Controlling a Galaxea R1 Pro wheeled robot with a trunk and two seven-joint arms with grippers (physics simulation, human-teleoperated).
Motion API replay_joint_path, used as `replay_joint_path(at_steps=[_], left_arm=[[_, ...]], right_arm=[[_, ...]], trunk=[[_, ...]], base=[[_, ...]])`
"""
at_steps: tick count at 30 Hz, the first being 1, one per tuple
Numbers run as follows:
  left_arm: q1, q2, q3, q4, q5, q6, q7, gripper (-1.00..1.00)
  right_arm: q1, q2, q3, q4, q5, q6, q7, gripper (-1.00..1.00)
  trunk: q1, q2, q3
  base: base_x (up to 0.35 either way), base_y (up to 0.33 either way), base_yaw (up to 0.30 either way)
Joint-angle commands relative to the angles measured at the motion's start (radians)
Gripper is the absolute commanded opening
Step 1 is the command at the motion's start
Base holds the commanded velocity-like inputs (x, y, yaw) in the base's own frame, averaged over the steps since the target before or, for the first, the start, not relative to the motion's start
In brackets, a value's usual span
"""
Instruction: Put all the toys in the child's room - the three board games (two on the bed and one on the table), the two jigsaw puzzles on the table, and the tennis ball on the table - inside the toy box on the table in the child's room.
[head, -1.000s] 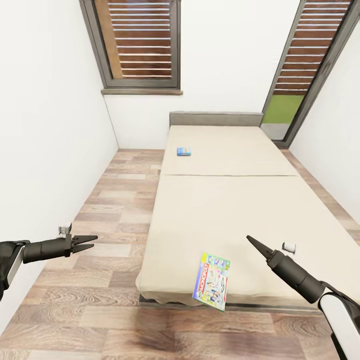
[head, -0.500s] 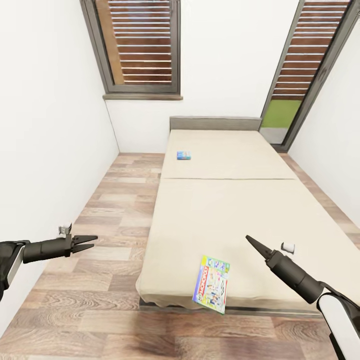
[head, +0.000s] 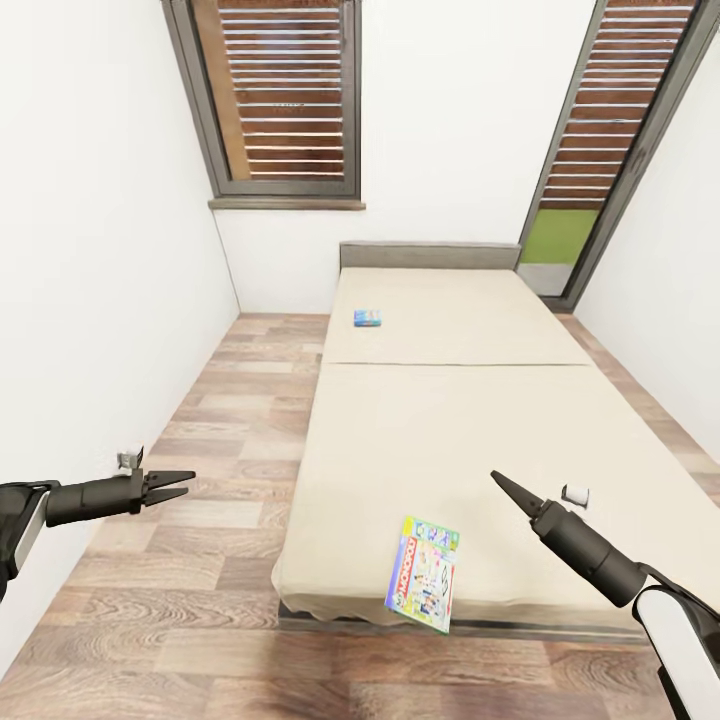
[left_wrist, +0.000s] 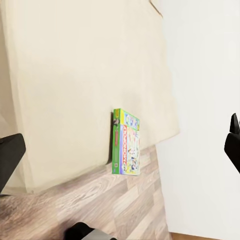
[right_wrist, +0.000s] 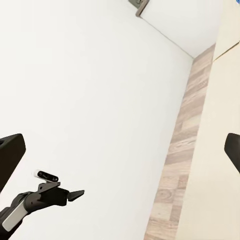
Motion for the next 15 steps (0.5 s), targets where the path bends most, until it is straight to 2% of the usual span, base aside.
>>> replay_joint_path(at_steps=[1, 15], left_arm=[[0.000, 0.000, 0.000, 0.000, -0.001, 0.010, -0.004, 1.00], [0.000, 0.000, 0.000, 0.000, -0.001, 0.010, -0.004, 1.00]], right_arm=[[-0.001, 0.000, -0.001, 0.000, -0.006, 0.007, 0.000, 1.00], [-0.001, 0.007, 0.000, 0.000, -0.005, 0.007, -0.007, 1.00]], trunk=[[0.000, 0.000, 0.001], [0.000, 0.000, 0.024]], base=[[0.000, 0.000, 0.000], [0.000, 0.000, 0.000]])
